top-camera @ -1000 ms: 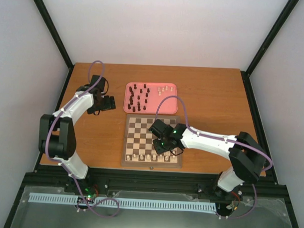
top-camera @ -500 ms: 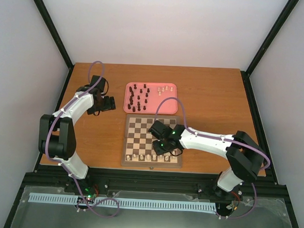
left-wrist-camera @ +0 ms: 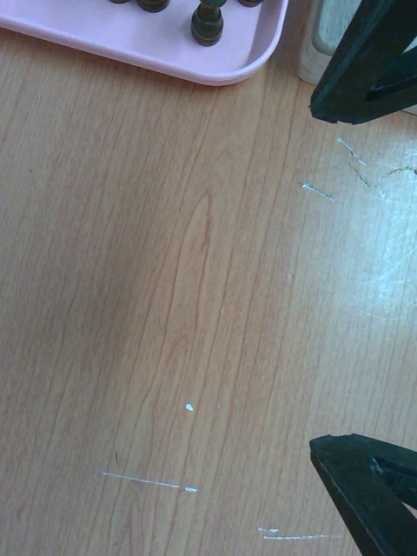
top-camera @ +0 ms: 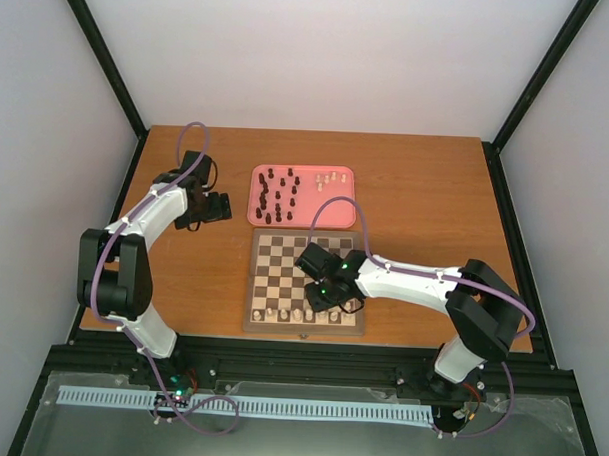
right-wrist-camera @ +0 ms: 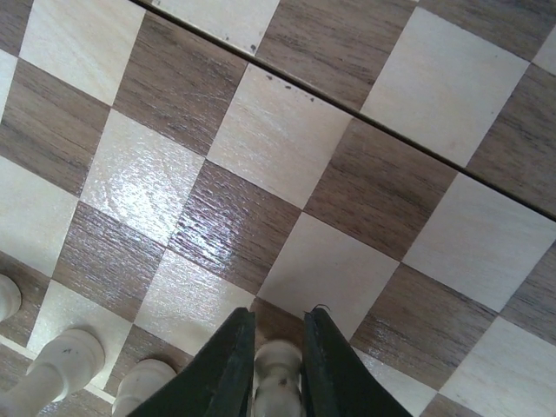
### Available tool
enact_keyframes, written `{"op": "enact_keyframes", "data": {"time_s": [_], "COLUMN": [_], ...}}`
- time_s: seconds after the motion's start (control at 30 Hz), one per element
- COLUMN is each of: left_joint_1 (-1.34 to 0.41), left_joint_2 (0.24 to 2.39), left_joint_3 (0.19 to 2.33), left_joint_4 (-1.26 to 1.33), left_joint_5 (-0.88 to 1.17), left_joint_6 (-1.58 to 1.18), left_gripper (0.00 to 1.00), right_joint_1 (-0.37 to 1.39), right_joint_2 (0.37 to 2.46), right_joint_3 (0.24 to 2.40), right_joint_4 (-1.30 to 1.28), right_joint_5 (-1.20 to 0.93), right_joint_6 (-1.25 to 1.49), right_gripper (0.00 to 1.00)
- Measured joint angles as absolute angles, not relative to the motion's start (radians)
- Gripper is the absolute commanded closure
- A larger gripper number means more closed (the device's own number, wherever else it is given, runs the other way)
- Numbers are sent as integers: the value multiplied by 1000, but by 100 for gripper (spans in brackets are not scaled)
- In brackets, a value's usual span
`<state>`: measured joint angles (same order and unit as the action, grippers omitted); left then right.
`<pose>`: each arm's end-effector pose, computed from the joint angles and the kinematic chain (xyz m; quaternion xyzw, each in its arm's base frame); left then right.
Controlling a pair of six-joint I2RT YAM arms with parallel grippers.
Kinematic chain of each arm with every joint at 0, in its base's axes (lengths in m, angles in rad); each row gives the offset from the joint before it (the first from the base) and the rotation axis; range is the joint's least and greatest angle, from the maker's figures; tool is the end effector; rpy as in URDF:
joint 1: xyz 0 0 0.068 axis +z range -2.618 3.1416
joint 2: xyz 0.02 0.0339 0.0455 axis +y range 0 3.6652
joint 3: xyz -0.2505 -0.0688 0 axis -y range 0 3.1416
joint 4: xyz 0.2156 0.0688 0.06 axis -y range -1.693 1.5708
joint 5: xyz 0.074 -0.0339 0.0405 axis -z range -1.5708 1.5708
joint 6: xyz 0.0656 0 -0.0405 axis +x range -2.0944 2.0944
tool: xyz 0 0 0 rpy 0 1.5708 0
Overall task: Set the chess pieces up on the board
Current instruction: Place the chess piece on the chessboard, then pick up the chess piece from the storage box.
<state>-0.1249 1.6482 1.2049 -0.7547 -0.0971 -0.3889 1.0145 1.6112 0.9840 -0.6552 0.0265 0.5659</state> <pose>0.3090 -0.0324 0.1953 -0.1381 0.9718 -0.0009 0.1911 0.1491 0.2365 0.1520 -0.2182 0.9652 0.0929 0.1104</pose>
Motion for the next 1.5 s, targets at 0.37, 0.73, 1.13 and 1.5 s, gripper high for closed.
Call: {"op": "enact_keyframes", "data": {"time_s": [0.37,0.73,1.13,1.5], "left_joint_1": [-125,-125,-125,-125], "left_joint_2": [1648,1648,1648,1648], "left_joint_3": [1205,1205,1205,1205], "left_joint_4": [-755,-755,-755,-755], "left_joint_5": [-97,-97,-96,-96], "left_joint_6": [-389,-389,-389,-389], "left_gripper": [0,0,0,0], "right_joint_1": [1015,1015,841,610], "right_joint_2": [1611,1611,1718,2091], "right_joint_3": [984,1040,1282,1704], "right_joint_4": [-659,-697,-723,-708], "right_joint_5": [33,79,99,112], "right_joint_6": [561,542,477,354], "right_gripper": [73,58,60,61]}}
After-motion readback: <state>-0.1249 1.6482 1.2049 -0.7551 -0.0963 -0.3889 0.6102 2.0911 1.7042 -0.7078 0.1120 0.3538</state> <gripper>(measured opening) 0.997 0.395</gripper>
